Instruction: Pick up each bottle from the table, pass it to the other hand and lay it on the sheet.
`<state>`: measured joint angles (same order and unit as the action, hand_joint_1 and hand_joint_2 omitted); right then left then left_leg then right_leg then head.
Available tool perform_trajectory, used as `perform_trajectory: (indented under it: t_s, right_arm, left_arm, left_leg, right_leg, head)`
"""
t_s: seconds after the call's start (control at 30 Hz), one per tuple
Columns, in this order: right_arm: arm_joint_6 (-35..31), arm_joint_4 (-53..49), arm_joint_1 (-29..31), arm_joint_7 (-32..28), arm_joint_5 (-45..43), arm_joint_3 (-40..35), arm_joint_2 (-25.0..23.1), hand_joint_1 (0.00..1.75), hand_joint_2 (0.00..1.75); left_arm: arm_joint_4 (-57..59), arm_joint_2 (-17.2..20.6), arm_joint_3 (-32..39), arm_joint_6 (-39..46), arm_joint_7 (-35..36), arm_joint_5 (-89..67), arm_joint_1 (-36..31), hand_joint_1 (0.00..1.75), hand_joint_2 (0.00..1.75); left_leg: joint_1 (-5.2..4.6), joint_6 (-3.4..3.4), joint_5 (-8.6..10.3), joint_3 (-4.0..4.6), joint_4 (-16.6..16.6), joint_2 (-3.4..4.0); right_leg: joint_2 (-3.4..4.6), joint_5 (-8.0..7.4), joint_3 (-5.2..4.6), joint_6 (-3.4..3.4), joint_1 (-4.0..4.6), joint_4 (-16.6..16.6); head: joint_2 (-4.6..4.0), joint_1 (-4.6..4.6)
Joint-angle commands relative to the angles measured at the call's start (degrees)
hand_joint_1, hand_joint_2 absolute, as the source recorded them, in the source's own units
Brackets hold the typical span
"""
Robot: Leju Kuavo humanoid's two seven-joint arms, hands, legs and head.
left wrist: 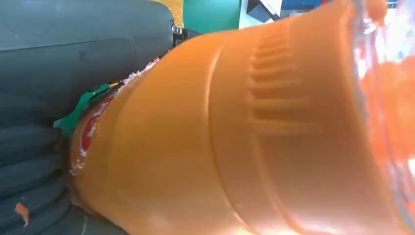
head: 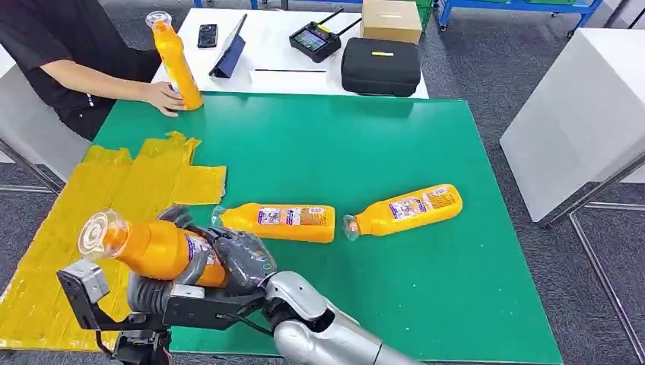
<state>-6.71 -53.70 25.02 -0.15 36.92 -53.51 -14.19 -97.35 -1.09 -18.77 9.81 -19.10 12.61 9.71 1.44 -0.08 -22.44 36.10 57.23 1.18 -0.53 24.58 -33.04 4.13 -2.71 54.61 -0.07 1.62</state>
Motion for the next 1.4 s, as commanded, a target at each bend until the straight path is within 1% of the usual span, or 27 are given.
perform_trajectory:
  t_s: [0.03, 0.13, 0.17, 0.2, 0.23, 0.4, 0.43, 0.5, 0.53, 0.57, 0.6, 0.63, 0.67, 0.7, 0.77, 0.83, 0.87, 0.9, 0.97, 1.0, 1.1, 1.13, 1.17, 1.2, 1.27, 1.3, 1.4]
  right_arm:
    - [-0.39, 4.79, 0.12, 0.23, 0.93, -5.57, -0.49, 1.75, 1.75]
    - [-4.29, 1.93, -2.37, 1.0, 1.4, -2.69, 2.45, 1.71, 1.75]
    - [-5.93, 0.94, -3.3, 1.17, 1.56, -1.32, 3.48, 0.79, 1.75]
    - [-7.15, 0.28, -4.17, 0.93, 1.37, -0.06, 4.13, 0.0, 1.75]
    - [-8.01, -0.1, -4.81, 0.94, 0.93, 1.25, 4.56, 0.0, 1.75]
    - [-8.77, -1.62, -6.09, 0.75, 0.2, 3.93, 5.21, 0.0, 1.75]
    - [-9.45, -2.2, -6.48, 1.24, 0.49, 4.78, 5.41, 0.0, 0.0]
    - [-10.62, -5.33, -8.57, 1.71, 0.45, 7.9, 6.12, 0.0, 0.0]
    - [-10.59, -7.08, -9.56, 1.99, 1.06, 9.06, 6.49, 0.0, 0.0]
    - [-10.15, -8.73, -10.31, 2.01, 1.09, 10.51, 6.97, 0.0, 0.0]
    - [-10.06, -9.09, -10.37, 2.02, 1.15, 10.87, 7.14, 0.0, 0.0]
    - [-9.76, -9.94, -10.66, 1.96, 1.44, 11.8, 7.46, 0.0, 0.0]
    - [-9.4, -10.36, -10.83, 2.01, 1.46, 12.72, 7.65, 0.0, 0.0]
    - [-9.03, -10.7, -10.9, 1.93, 1.79, 13.27, 7.88, 0.0, 0.0]
    - [-8.67, -11.02, -11.03, 2.13, 2.25, 14.07, 8.0, 0.0, 0.0]
    - [-8.67, -11.02, -11.03, 2.13, 2.25, 14.07, 8.0, 0.0, 0.0]
    - [-8.67, -11.02, -11.03, 2.13, 2.25, 14.07, 8.0, 0.0, 0.0]
    - [-8.41, -11.12, -11.07, 2.66, 3.23, 14.23, 8.01, 0.0, 0.0]
    - [-8.32, -12.58, -11.77, 3.54, 4.9, 15.15, 8.51, 0.0, 0.0]
    - [-8.04, -13.52, -12.16, 4.14, 5.97, 15.69, 8.83, 0.0, 0.0]
    - [-6.61, -16.39, -13.56, 7.28, 11.77, 18.51, 9.65, 0.0, 0.0]
    - [-5.88, -17.17, -14.06, 7.49, 12.71, 19.78, 9.76, 0.0, 0.0]
    - [-5.36, -17.75, -14.5, 7.94, 14.22, 20.92, 10.09, 0.0, 0.0]
    - [-4.65, -17.97, -14.69, 8.7, 16.1, 21.45, 10.42, 0.0, 0.0]
    - [-3.2, -17.59, -14.94, 9.43, 17.91, 23.23, 11.01, 0.0, 0.0]
    - [-2.73, -17.11, -14.77, 10.16, 19.71, 23.34, 11.39, 0.0, 1.75]
    - [-1.6, -15.87, -14.87, 11.31, 22.03, 24.54, 12.09, 0.0, 1.75]
  left_arm:
    - [-0.24, -0.31, -0.54, 2.18, -0.71, -1.25, -2.61, 1.75, 1.75]
    - [-2.23, -0.31, 2.2, 8.98, -2.26, -6.83, -0.52, 1.75, 1.75]
    - [-3.09, -0.1, 3.39, 9.68, -2.28, -6.88, 0.42, 1.75, 1.75]
    - [-3.52, -0.05, 4.44, 10.23, -2.29, -6.99, 1.09, 1.75, 1.75]
    - [-3.75, 0.1, 5.38, 10.79, -2.37, -7.22, 1.64, 1.75, 1.75]
    - [-3.49, 0.06, 7.18, 12.02, -2.89, -8.48, 2.22, 1.75, 1.75]
    - [-3.21, 0.23, 7.66, 13.17, -3.1, -9.96, 2.25, 1.75, 1.75]
    - [-1.76, 1.06, 9.02, 17.66, -3.65, -16.71, 1.9, 1.75, 1.75]
    - [-0.39, 1.51, 9.75, 20.34, -2.77, -22.08, 1.4, 1.75, 1.75]
    - [1.71, 1.55, 10.94, 24.32, -2.78, -29.89, 0.45, 1.75, 1.75]
    - [2.62, 1.7, 11.21, 25.02, -2.59, -31.69, 0.02, 1.75, 1.75]
    - [5.79, 2.15, 11.73, 27.84, 0.27, -41.05, -1.33, 1.75, 1.75]
    - [8.89, 1.39, 13.69, 30.19, 2.13, -52.68, -2.5, 1.75, 1.75]
    - [12.73, 0.85, 15.43, 30.19, 5.64, -62.3, -4.02, 1.75, 1.75]
    - [17.19, 0.6, 16.71, 30.19, 9.78, -76.66, -6.13, 1.75, 1.75]
    - [17.19, 0.6, 16.71, 30.19, 9.78, -76.66, -6.13, 1.75, 1.75]
    - [17.19, 0.6, 16.71, 30.19, 9.78, -76.66, -6.13, 1.75, 1.75]
    - [20.79, 0.26, 17.21, 30.19, 13.27, -84.71, -7.31, 1.75, 1.75]
    - [29.22, 2.26, 14.12, 29.55, 20.12, -94.86, -10.78, 1.75, 1.75]
    - [32.9, 2.53, 13.1, 28.83, 22.99, -97.28, -12.54, 1.75, 1.75]
    - [46.85, 3.68, 8.15, 25.35, 28.32, -102.61, -19.48, 1.75, 1.75]
    - [50.21, 3.62, 6.85, 24.33, 28.95, -102.61, -21.09, 1.17, 1.75]
    - [52.76, 3.19, 6.27, 24.47, 29.1, -102.18, -22.25, 0.28, 1.75]
    - [55.15, 2.74, 6.41, 22.91, 30.27, -101.74, -23.21, 0.0, 0.0]
    - [58.31, 2.58, 5.06, 20.23, 32.52, -102.59, -24.83, 0.0, 0.0]
    - [58.98, 2.59, 4.72, 19.72, 32.69, -102.51, -25.12, 0.0, 0.0]
    - [60.2, 2.74, 4.04, 18.67, 33.06, -101.77, -25.6, 0.0, 0.0]
  left_leg:
    - [0.04, 0.05, -0.07, -0.21, -0.01, -0.22]
    - [0.04, 0.04, -0.04, -0.17, -0.05, -0.19]
    - [0.05, 0.06, -0.07, -0.24, -0.05, -0.23]
    - [0.05, 0.08, -0.1, -0.33, -0.07, -0.32]
    - [0.04, 0.06, -0.05, -0.25, -0.09, -0.24]
    - [0.04, 0.07, -0.12, -0.29, -0.02, -0.28]
    - [0.01, 0.03, -0.05, -0.1, 0.0, -0.24]
    - [0.03, 0.05, -0.14, -0.2, 0.05, -0.24]
    - [0.01, 0.04, -0.06, -0.09, -0.02, -0.2]
    - [0.02, 0.05, -0.07, -0.16, -0.05, -0.28]
    - [0.01, 0.05, -0.09, -0.2, -0.04, -0.34]
    - [0.0, 0.07, -0.1, -0.29, -0.06, -0.46]
    - [0.02, 0.06, -0.1, -0.23, -0.03, -0.39]
    - [-0.03, 0.04, -0.01, -0.18, -0.12, -0.37]
    - [-0.03, 0.05, -0.01, -0.29, -0.16, -0.43]
    - [-0.03, 0.05, 0.04, -0.13, -0.11, -0.3]
    - [-0.03, 0.07, 0.0, -0.19, -0.1, -0.29]
    - [-0.03, 0.08, -0.02, -0.23, -0.07, -0.32]
    - [-0.04, 0.05, 0.01, -0.17, -0.12, -0.19]
    - [-0.05, 0.06, 0.02, -0.24, -0.16, -0.23]
    - [-0.05, 0.07, 0.13, -0.25, -0.19, -0.64]
    - [-0.08, 0.06, 0.15, -0.15, -0.17, -0.58]
    - [-0.05, 0.08, 0.13, -0.19, -0.14, -0.6]
    - [-0.05, 0.1, 0.11, -0.25, -0.12, -0.64]
    - [-0.04, 0.05, 0.12, -0.07, -0.09, -0.32]
    - [-0.05, 0.07, 0.11, -0.1, -0.09, -0.39]
    - [-0.03, 0.07, 0.09, -0.09, -0.05, -0.36]
  right_leg:
    - [-0.11, 0.11, 0.25, -0.35, 0.07, 0.01]
    - [-0.1, 0.06, 0.23, -0.26, 0.07, -0.06]
    - [-0.12, 0.1, 0.3, -0.34, 0.09, -0.06]
    - [-0.19, 0.15, 0.42, -0.41, 0.1, -0.09]
    - [-0.16, 0.08, 0.32, -0.24, 0.07, -0.13]
    - [-0.18, 0.14, 0.36, -0.37, 0.09, -0.06]
    - [-0.16, 0.1, 0.17, -0.27, 0.04, 0.01]
    - [-0.11, 0.15, 0.25, -0.45, 0.09, 0.07]
    - [-0.11, 0.06, 0.15, -0.27, 0.05, -0.02]
    - [-0.18, 0.09, 0.24, -0.34, 0.06, -0.04]
    - [-0.22, 0.13, 0.28, -0.41, 0.06, -0.01]
    - [-0.31, 0.17, 0.38, -0.51, 0.06, -0.02]
    - [-0.25, 0.15, 0.31, -0.47, 0.08, -0.01]
    - [-0.28, 0.08, 0.25, -0.33, 0.01, -0.05]
    - [-0.3, 0.1, 0.36, -0.41, 0.02, -0.09]
    - [-0.23, 0.03, 0.21, -0.24, 0.0, -0.08]
    - [-0.2, 0.04, 0.26, -0.3, 0.01, -0.08]
    - [-0.2, 0.08, 0.31, -0.38, 0.02, -0.04]
    - [-0.16, -0.01, 0.2, -0.32, 0.0, -0.06]
    - [-0.23, -0.06, 0.23, -0.49, 0.0, -0.09]
    - [-0.55, -0.01, 0.35, -0.53, 0.0, -0.09]
    - [-0.53, -0.04, 0.21, -0.38, -0.04, -0.09]
    - [-0.51, -0.03, 0.27, -0.49, 0.0, -0.08]
    - [-0.52, -0.01, 0.31, -0.57, 0.01, -0.06]
    - [-0.28, -0.12, 0.11, -0.29, 0.0, -0.07]
    - [-0.33, -0.11, 0.17, -0.34, 0.0, -0.07]
    - [-0.3, -0.1, 0.16, -0.34, 0.0, -0.06]
  head:
    - [0.0, 0.0]
    - [0.0, 0.02]
    - [0.0, 0.0]
    - [0.0, 0.02]
    - [0.0, 0.02]
    - [0.0, -0.02]
    - [0.0, 0.0]
    - [0.0, 0.04]
    - [0.0, -0.06]
    - [0.0, 0.02]
    - [0.0, 0.0]
    - [0.0, 0.0]
    - [0.0, 0.0]
    - [0.0, 0.02]
    - [0.0, 0.02]
    - [0.0, 0.02]
    - [0.0, -0.02]
    - [0.0, -0.02]
    - [0.0, 0.04]
    - [0.0, 0.0]
    - [0.0, 0.0]
    - [0.0, 0.02]
    - [0.0, -0.02]
    - [0.0, 0.02]
    - [0.0, 0.0]
    - [0.0, 0.0]
    - [0.0, 0.0]
